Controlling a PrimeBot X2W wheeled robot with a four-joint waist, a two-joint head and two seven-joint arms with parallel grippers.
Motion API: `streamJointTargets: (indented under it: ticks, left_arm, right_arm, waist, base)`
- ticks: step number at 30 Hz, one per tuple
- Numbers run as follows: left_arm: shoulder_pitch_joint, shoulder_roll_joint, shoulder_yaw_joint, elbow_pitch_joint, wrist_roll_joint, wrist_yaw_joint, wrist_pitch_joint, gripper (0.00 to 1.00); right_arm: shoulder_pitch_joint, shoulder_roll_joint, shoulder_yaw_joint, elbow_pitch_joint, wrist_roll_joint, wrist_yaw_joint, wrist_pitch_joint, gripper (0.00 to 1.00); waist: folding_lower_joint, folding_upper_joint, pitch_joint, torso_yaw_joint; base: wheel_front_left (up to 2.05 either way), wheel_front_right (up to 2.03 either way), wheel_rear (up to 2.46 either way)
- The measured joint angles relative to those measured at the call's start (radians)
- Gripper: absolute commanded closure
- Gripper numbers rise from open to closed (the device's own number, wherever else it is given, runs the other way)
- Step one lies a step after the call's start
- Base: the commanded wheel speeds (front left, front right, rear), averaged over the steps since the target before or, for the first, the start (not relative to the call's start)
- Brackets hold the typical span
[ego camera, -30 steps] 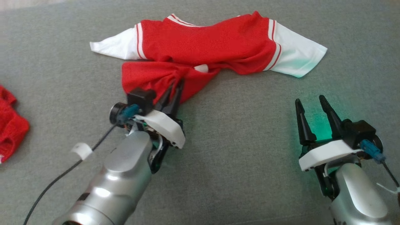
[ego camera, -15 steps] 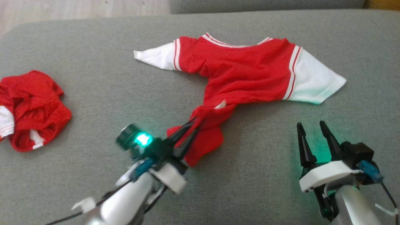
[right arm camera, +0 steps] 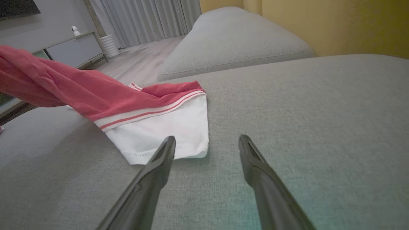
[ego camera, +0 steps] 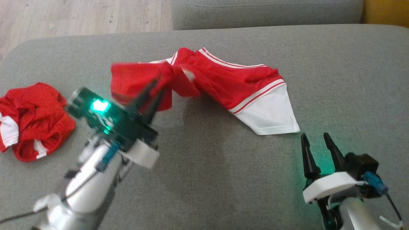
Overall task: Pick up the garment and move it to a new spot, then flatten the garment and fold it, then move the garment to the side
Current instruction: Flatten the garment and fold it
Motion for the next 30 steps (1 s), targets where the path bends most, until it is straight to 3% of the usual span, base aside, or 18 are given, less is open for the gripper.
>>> streamJointTargets:
  ticks: [3,4,5,6,7,8,11,16,24,30]
  left_arm:
    - [0.047,-0.007,-0.039,0.025,-0.002,-0.027,-0.001,1.0]
    - [0.084,-0.009,-0.051,0.046,-0.006,-0.034,-0.001,0.93]
    - [0.127,-0.012,-0.064,0.081,-0.012,-0.04,-0.001,0.68]
    - [0.175,-0.02,-0.073,0.13,-0.027,-0.047,-0.001,0.14]
    - [0.223,-0.027,-0.077,0.178,-0.049,-0.051,0.001,0.0]
    - [0.306,-0.047,-0.08,0.258,-0.09,-0.06,0.001,0.0]
    - [0.361,-0.081,-0.055,0.302,-0.139,-0.064,0.002,0.0]
    - [0.335,-0.13,0.066,0.23,-0.187,-0.055,0.002,0.0]
    - [0.242,-0.14,0.26,0.154,-0.19,-0.04,0.002,0.0]
    - [0.118,-0.141,0.333,0.369,-0.25,-0.041,0.012,0.0]
  right_arm:
    - [0.017,0.004,-0.004,0.005,0.005,0.0,0.0,0.0]
    - [0.021,0.005,-0.005,0.008,0.005,0.0,0.0,0.0]
    - [0.025,0.006,-0.005,0.011,0.005,0.0,0.0,0.0]
    - [0.029,0.007,-0.005,0.013,0.005,0.0,0.0,0.0]
    - [0.032,0.008,-0.005,0.016,0.005,0.0,0.0,0.0]
    - [0.036,0.009,-0.006,0.024,0.005,0.0,0.0,0.0]
    - [0.035,0.01,-0.006,0.025,0.005,0.0,0.0,0.0]
    - [0.034,0.01,-0.003,0.026,0.003,0.0,0.0,0.0]
    - [0.026,0.011,0.024,0.028,0.003,0.0,0.0,0.0]
    - [0.006,0.006,0.029,0.03,0.003,0.0,0.0,0.0]
  waist:
    - [0.0,0.0,-0.001,-0.004]
    - [0.0,0.0,0.0,-0.003]
    - [0.0,0.0,0.002,-0.002]
    - [0.0,0.0,0.003,0.0]
    - [0.0,0.0,0.004,0.003]
    - [0.0,0.0,0.007,0.01]
    - [0.0,0.0,0.01,0.024]
    - [0.0,0.0,0.01,0.046]
    - [0.0,0.0,0.032,0.036]
    - [0.0001,0.0,0.07,0.007]
  base:
    - [0.0,0.0,0.0]
    - [0.0,0.0,0.0]
    - [0.0,0.0,0.0]
    - [0.0,0.0,0.0]
    - [0.0,0.0,0.0]
    - [0.0,0.0,0.0]
    - [0.0,0.0,0.0]
    - [0.0,0.0,0.0]
    - [0.0,0.0,0.0]
    - [0.0,0.0,0.0]
